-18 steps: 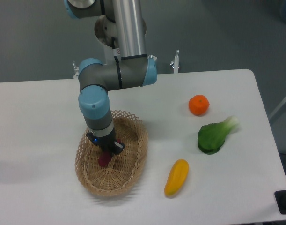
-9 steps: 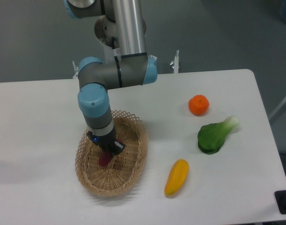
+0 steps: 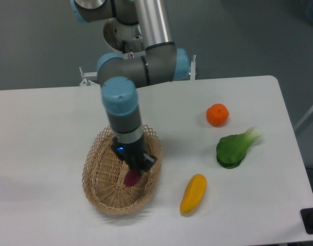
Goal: Pick up the sweet potato from the basket
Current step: 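Lift the sweet potato out of the basket and carry it toward the bok choy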
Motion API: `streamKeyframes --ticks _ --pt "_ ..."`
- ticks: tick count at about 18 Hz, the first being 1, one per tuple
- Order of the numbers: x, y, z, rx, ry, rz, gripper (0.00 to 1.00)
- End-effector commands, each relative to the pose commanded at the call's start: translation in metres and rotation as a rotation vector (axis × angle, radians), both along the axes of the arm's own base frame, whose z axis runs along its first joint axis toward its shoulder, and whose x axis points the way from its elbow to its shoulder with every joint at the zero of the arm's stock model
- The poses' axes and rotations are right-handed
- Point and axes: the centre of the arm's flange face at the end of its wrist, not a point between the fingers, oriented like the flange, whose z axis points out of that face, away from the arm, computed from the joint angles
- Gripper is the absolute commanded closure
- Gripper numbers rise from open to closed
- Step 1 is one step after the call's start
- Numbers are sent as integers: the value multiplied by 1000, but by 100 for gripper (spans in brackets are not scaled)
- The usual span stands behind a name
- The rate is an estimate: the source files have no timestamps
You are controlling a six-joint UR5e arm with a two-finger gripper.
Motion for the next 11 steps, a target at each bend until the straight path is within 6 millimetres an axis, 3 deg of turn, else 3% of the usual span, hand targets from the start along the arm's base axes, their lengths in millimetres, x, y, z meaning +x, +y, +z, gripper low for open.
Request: streamKeyframes --ticks 8,11 --pt "-128 -79 67 -12 -38 -23 78" --pt "-163 -114 76 -2 -31 -68 78"
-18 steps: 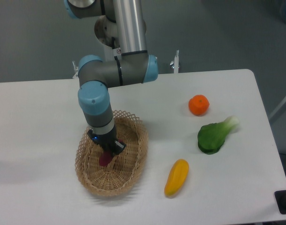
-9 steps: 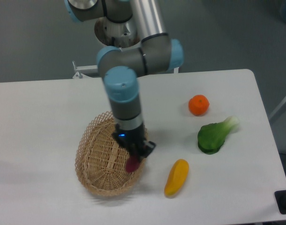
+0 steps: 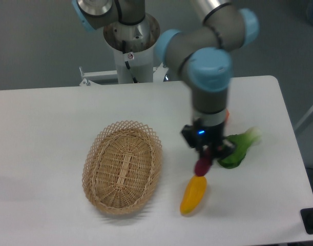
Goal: Pick up the sweet potato from the basket
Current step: 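Lift the sweet potato out of the basket and carry it toward the bok choy, then hold the sweet potato raised beside the green bok choy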
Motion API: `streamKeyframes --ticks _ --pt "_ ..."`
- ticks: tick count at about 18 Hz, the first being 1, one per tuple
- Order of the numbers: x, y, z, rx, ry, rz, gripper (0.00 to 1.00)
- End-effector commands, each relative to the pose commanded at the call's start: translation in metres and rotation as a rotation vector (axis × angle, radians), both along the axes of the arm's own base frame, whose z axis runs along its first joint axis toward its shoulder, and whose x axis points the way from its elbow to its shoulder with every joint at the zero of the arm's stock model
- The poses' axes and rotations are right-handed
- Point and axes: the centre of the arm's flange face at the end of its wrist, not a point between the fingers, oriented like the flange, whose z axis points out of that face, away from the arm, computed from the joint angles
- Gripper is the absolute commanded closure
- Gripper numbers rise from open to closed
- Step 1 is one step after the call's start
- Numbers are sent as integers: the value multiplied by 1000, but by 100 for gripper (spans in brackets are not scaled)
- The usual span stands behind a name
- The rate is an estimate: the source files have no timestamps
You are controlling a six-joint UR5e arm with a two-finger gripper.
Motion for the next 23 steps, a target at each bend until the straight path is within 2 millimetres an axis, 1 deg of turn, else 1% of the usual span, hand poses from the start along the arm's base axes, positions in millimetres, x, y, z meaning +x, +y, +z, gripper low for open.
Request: streamKeyframes --ticks 2,4,5,8,23 --pt "-15 -18 2 3 7 -15 78" --pt "-22 -28 1 -2 9 -33 78" --pt "-25 -29 0 -3 11 -37 78" --pt "-29 -28 2 -3 15 -35 78" --pt "-27 -26 1 -7 19 -37 78"
